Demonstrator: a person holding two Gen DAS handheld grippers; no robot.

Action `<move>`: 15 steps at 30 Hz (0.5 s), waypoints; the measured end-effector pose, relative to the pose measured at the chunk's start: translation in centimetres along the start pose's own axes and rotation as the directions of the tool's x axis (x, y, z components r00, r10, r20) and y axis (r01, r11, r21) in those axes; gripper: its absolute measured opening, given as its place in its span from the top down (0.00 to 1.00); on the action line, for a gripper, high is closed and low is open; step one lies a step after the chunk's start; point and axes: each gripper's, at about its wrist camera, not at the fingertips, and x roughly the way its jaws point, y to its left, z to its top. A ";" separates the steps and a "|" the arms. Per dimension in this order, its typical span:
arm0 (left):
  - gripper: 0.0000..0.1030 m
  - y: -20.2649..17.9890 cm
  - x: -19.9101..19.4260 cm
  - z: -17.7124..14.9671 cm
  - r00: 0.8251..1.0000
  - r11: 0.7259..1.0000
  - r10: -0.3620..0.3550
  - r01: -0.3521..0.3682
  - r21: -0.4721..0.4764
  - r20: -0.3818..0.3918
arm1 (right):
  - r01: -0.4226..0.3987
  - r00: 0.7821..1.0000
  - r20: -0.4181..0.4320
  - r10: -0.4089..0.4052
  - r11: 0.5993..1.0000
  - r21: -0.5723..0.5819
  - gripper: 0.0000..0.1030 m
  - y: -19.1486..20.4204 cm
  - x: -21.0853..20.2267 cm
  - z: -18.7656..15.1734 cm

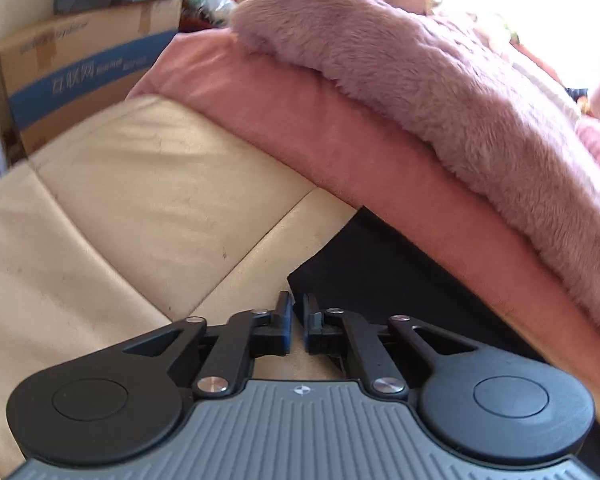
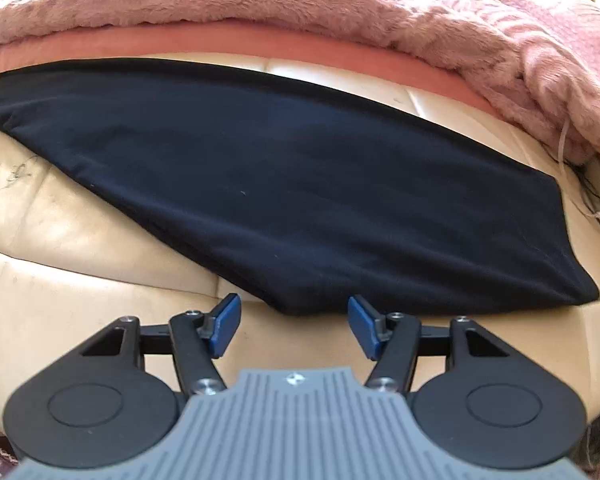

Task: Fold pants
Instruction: 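Grasp the end of the black pants with the left gripper and lift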

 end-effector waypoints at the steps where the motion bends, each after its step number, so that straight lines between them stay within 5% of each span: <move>1: 0.86 0.3 -0.1 -0.1 1.000 1.000 -0.015 0.015 -0.021 -0.005 | 0.002 1.000 0.003 -0.002 1.000 0.007 0.51 -0.1 0.0 0.1; 8: 0.82 0.7 -0.9 -0.8 0.998 0.997 -0.064 0.063 -0.039 -0.021 | 0.072 0.997 0.028 -0.069 0.993 -0.093 0.55 1.7 0.2 0.8; 11: 0.75 1.4 -1.0 -0.7 0.994 0.990 -0.104 0.100 -0.096 -0.045 | 0.116 0.993 0.052 -0.108 0.974 -0.193 0.66 2.5 0.1 0.6; 15: 0.68 2.3 -1.0 -0.8 0.985 0.975 -0.154 0.140 -0.170 -0.075 | 0.081 0.997 0.017 -0.079 0.970 -0.228 1.00 2.0 1.1 0.1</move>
